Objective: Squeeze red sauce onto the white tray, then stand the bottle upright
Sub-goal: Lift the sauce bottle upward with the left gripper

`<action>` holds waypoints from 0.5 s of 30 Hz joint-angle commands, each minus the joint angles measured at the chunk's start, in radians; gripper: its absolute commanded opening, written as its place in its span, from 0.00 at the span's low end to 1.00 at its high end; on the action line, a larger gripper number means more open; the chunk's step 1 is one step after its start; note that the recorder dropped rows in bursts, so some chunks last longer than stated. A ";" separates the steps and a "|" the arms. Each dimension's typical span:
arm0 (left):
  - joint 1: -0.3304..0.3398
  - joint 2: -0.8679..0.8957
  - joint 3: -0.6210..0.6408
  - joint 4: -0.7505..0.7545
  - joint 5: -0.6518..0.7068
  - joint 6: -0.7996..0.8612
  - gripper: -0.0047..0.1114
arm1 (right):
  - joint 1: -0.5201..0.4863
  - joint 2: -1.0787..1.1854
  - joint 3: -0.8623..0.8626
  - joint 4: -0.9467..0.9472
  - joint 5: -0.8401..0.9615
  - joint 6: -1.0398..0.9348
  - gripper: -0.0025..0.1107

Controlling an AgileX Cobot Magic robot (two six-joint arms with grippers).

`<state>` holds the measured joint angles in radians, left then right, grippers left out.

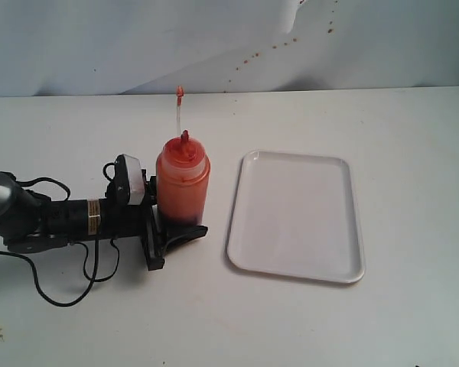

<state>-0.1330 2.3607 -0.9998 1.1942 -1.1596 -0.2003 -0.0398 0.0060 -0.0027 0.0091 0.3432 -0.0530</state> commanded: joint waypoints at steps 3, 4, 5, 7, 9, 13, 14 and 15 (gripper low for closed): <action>-0.005 -0.064 -0.004 0.027 -0.005 -0.016 0.04 | -0.005 -0.006 0.003 0.002 -0.010 0.002 0.02; -0.005 -0.073 -0.004 0.032 0.014 -0.035 0.04 | -0.005 -0.006 0.003 0.002 -0.010 0.002 0.02; -0.005 -0.080 -0.004 0.035 0.022 -0.052 0.04 | -0.005 -0.006 0.003 0.002 -0.010 0.002 0.02; -0.005 -0.092 -0.004 0.063 0.045 -0.069 0.04 | -0.005 -0.006 0.003 0.002 -0.010 0.002 0.02; -0.005 -0.105 -0.004 0.103 0.047 -0.069 0.04 | -0.005 -0.006 0.003 0.002 -0.010 0.002 0.02; -0.005 -0.134 -0.004 0.159 0.063 -0.079 0.04 | -0.005 -0.006 0.003 0.002 -0.010 0.002 0.02; -0.005 -0.139 -0.004 0.164 0.070 -0.093 0.04 | -0.005 -0.006 0.003 0.002 -0.010 0.002 0.02; -0.005 -0.143 -0.004 0.166 0.072 -0.104 0.04 | -0.005 -0.006 0.003 0.002 -0.010 0.002 0.02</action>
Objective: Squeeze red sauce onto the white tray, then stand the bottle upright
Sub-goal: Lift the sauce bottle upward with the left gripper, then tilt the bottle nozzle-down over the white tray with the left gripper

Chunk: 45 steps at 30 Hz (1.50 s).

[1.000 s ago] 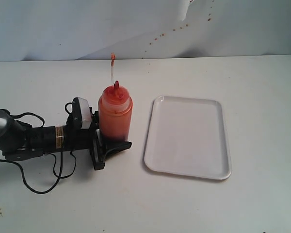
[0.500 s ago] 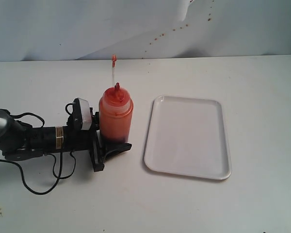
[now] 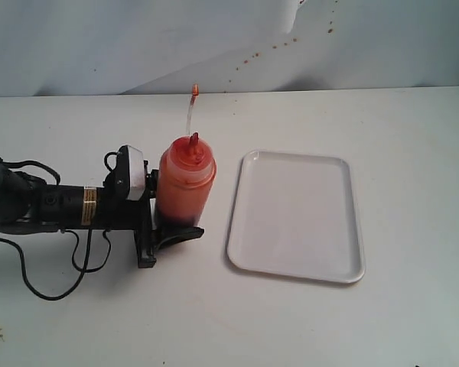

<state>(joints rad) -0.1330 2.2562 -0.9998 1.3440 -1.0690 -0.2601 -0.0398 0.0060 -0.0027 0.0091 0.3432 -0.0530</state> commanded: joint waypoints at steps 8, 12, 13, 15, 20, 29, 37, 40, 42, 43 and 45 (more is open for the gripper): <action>-0.005 -0.075 -0.004 0.055 0.005 -0.063 0.04 | -0.005 -0.006 0.003 0.002 -0.010 0.002 0.02; -0.005 -0.118 0.021 0.020 0.015 -0.076 0.04 | -0.005 -0.006 0.003 0.002 -0.010 0.002 0.02; -0.005 -0.133 0.031 -0.008 0.032 -0.076 0.04 | -0.005 -0.006 0.003 0.002 -0.010 0.002 0.02; -0.005 -0.182 0.059 -0.102 0.098 -0.074 0.04 | -0.005 -0.006 0.003 0.002 -0.010 0.002 0.02; -0.005 -0.307 0.103 -0.145 0.348 -0.044 0.04 | -0.005 -0.006 0.003 0.002 -0.010 0.002 0.02; -0.007 -0.349 0.110 -0.208 0.498 -0.045 0.04 | -0.005 -0.006 0.003 0.002 -0.010 0.002 0.02; -0.055 -0.349 0.110 -0.324 0.611 0.144 0.04 | -0.005 -0.006 0.003 0.002 -0.010 0.002 0.02; -0.100 -0.349 0.110 -0.411 0.682 0.286 0.04 | -0.005 -0.006 0.003 0.002 -0.010 0.002 0.02; -0.129 -0.349 0.110 -0.512 0.706 0.399 0.04 | -0.005 -0.006 0.003 0.002 -0.010 0.002 0.02; -0.139 -0.349 0.110 -0.566 0.711 0.459 0.04 | -0.005 -0.006 0.003 0.002 -0.010 0.002 0.02; -0.156 -0.349 0.110 -0.647 0.711 0.559 0.04 | -0.005 -0.006 0.003 0.002 -0.010 0.002 0.02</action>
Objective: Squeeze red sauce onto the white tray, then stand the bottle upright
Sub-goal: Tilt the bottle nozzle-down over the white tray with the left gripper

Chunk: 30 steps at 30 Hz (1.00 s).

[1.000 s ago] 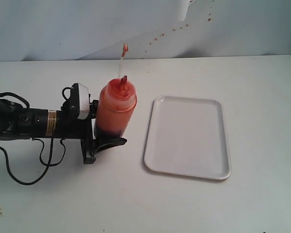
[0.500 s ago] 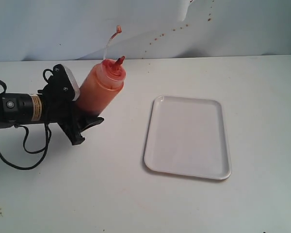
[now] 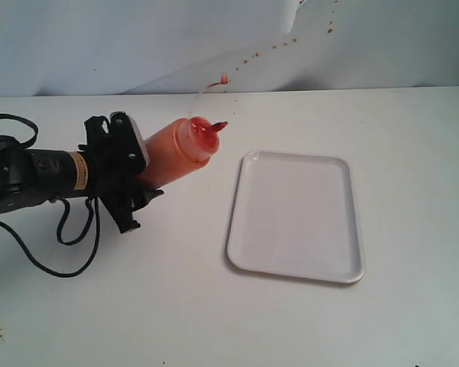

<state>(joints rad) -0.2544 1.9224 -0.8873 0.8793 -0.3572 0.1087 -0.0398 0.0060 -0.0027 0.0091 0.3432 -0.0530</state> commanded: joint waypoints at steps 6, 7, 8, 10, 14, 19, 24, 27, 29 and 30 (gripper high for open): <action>-0.047 -0.015 -0.003 -0.324 0.011 0.379 0.04 | -0.005 -0.006 0.003 0.002 -0.010 0.002 0.02; -0.047 -0.015 -0.003 -0.324 0.017 0.394 0.04 | -0.005 -0.006 0.003 0.002 -0.010 0.002 0.02; -0.047 -0.015 -0.003 -0.324 0.017 0.402 0.04 | -0.005 -0.006 0.003 0.002 -0.010 0.002 0.02; -0.047 -0.015 -0.003 -0.324 0.017 0.423 0.04 | -0.005 -0.006 0.003 0.002 -0.010 0.002 0.02; -0.048 -0.024 -0.003 -0.324 0.023 0.446 0.04 | -0.005 -0.006 0.003 0.002 -0.010 0.002 0.02; -0.053 -0.078 -0.003 -0.324 0.066 0.446 0.04 | -0.005 -0.006 0.003 0.002 -0.010 0.002 0.02; -0.098 -0.128 -0.003 -0.324 0.103 0.452 0.04 | -0.005 -0.006 0.003 0.002 -0.010 0.002 0.02; -0.126 -0.140 -0.003 -0.324 0.116 0.470 0.04 | -0.005 -0.006 0.003 0.002 -0.010 0.002 0.02; -0.139 -0.142 -0.003 -0.324 0.129 0.506 0.04 | -0.005 -0.006 0.003 0.002 -0.010 0.002 0.02; -0.142 -0.142 -0.003 -0.324 0.130 0.506 0.04 | -0.005 -0.006 0.003 0.002 -0.010 0.002 0.02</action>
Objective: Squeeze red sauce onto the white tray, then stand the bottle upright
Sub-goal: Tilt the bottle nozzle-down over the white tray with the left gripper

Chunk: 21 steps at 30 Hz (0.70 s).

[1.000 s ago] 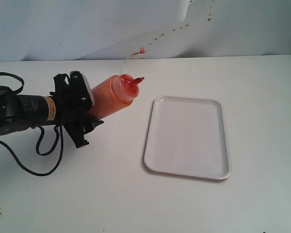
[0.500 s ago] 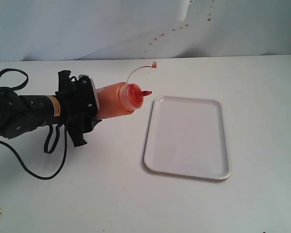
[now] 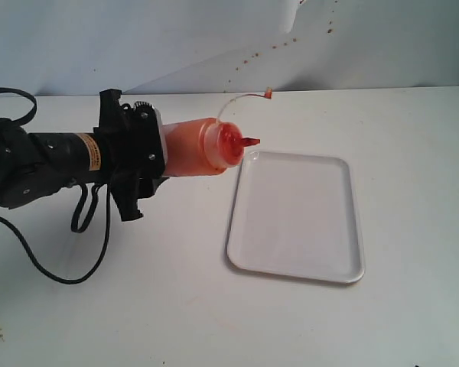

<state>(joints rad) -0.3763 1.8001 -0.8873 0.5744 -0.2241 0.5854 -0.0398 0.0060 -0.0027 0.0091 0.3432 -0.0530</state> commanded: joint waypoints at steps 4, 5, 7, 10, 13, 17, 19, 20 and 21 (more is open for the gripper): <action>-0.020 -0.019 -0.003 -0.019 -0.003 0.059 0.04 | -0.005 -0.006 0.003 0.002 -0.010 0.002 0.02; -0.020 -0.019 -0.003 -0.019 -0.003 0.080 0.04 | -0.005 -0.006 0.003 0.002 -0.010 0.002 0.02; -0.020 -0.019 -0.003 -0.019 -0.009 0.115 0.04 | -0.005 -0.006 0.003 0.002 -0.010 0.002 0.02; -0.020 -0.019 -0.003 -0.019 -0.041 0.182 0.04 | -0.005 -0.006 0.003 0.002 -0.010 0.002 0.02; -0.020 -0.019 -0.003 -0.082 -0.095 0.240 0.04 | -0.005 -0.006 0.003 0.002 -0.010 0.002 0.02; -0.020 -0.019 -0.003 -0.213 -0.152 0.388 0.04 | -0.005 -0.006 0.003 0.002 -0.010 0.002 0.02; -0.020 -0.019 -0.003 -0.286 -0.181 0.473 0.04 | -0.005 -0.006 0.003 0.002 -0.010 0.002 0.02; -0.020 -0.019 -0.003 -0.307 -0.194 0.502 0.04 | -0.005 -0.006 0.003 0.002 -0.010 0.002 0.02; -0.020 -0.019 -0.003 -0.322 -0.202 0.534 0.04 | -0.005 -0.006 0.003 0.002 -0.010 0.002 0.02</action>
<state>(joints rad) -0.3889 1.8001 -0.8873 0.3375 -0.3514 1.0345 -0.0398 0.0060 -0.0027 0.0091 0.3432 -0.0530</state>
